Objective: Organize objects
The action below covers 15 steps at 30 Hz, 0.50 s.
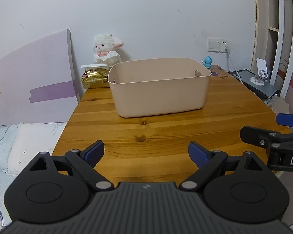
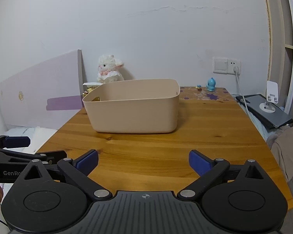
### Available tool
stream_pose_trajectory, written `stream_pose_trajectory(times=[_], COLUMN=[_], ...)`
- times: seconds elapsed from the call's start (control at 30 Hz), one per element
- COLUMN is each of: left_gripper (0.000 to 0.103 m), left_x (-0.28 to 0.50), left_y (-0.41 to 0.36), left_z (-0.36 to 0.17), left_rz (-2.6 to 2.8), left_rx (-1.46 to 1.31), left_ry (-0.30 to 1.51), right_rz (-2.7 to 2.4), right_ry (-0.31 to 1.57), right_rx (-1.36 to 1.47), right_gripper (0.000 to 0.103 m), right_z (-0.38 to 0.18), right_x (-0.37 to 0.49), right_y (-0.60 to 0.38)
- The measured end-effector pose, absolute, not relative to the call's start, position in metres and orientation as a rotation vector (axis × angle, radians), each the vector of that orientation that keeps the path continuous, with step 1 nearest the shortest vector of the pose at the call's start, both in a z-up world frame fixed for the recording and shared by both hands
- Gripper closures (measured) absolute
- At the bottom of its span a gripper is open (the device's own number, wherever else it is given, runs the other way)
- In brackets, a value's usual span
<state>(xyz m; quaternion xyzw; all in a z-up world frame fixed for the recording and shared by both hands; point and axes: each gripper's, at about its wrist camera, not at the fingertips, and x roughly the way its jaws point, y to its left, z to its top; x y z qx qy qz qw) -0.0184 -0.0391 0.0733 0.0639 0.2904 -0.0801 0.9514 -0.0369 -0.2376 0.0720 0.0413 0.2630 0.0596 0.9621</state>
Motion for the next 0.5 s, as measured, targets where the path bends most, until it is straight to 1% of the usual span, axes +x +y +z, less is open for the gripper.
stream_pose_trajectory(times=[0.1, 0.17, 0.5], left_gripper=[0.009, 0.007, 0.006], left_x=[-0.0215, -0.0229, -0.0194], left_y=[-0.0405, -0.0414, -0.0375], left_z=[0.0736, 0.0733, 0.0722], left_rz=[-0.161, -0.159, -0.155], left_rx=[0.138, 0.143, 0.134], left_ry=[0.588, 0.586, 0.586], right_rz=[0.112, 0.108, 0.101], right_ry=[0.539, 0.546, 0.575], right_rx=[0.073, 0.065, 0.052], right_gripper=[0.0, 0.0, 0.0], right_z=[0.0711, 0.0702, 0.066], right_x=[-0.0377, -0.0375, -0.0303], right_y=[-0.2384, -0.2381, -0.2367])
